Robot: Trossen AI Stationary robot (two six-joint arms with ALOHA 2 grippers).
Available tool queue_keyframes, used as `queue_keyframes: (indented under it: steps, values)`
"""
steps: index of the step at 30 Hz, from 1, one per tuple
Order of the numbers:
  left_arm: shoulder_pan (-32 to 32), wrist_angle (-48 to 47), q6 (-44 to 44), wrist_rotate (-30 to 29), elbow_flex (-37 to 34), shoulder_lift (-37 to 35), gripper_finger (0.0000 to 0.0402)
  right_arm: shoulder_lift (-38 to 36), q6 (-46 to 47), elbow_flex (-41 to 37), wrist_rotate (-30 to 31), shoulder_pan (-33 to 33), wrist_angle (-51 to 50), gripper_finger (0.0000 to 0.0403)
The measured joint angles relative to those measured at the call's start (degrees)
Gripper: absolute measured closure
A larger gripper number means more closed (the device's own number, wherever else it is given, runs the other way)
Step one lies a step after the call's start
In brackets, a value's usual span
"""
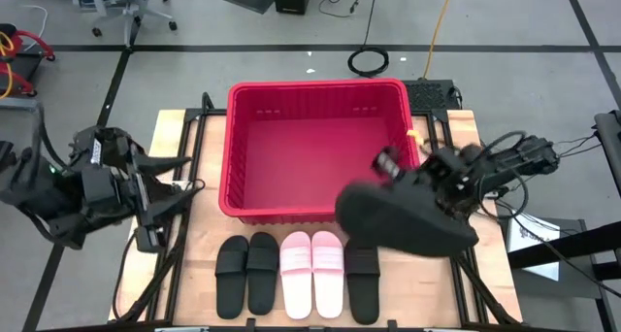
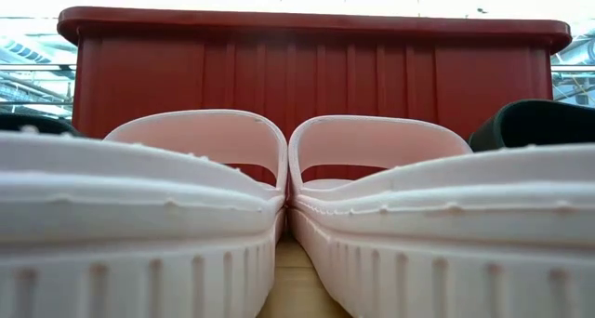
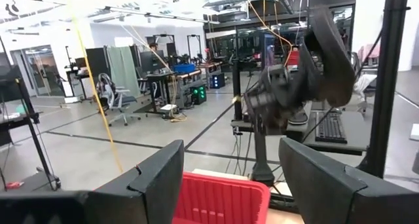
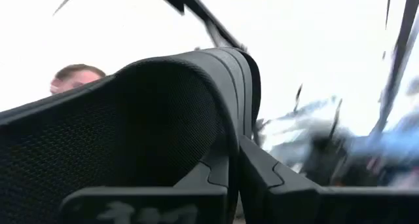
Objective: Pick and place slides into bin
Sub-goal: Put the black slipper into the red container
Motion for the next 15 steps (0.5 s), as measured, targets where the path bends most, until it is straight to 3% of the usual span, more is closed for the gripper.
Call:
queue_keyframes:
  steps: [4, 7, 9, 15]
  values:
    - [0.0, -0.1, 0.6, 0.0, 0.0, -1.7, 0.0147, 2.7, -16.2, 11.6, -1.1, -3.1, -5.4, 0.0401]
    - [0.0, -0.1, 0.9, 0.0, 0.0, -2.9, 0.0147, 4.6, -25.8, 20.1, 5.6, -4.0, -15.2, 0.0401]
    - [0.0, -0.1, 0.9, 0.0, 0.0, -3.4, 0.0147, 5.6, -31.1, 25.2, 14.0, -4.3, -24.0, 0.0401]
    - [0.0, -0.1, 2.3, -0.2, 0.0, -4.0, 0.0147, 8.3, -42.2, 37.6, 47.1, -4.5, -46.7, 0.0401]
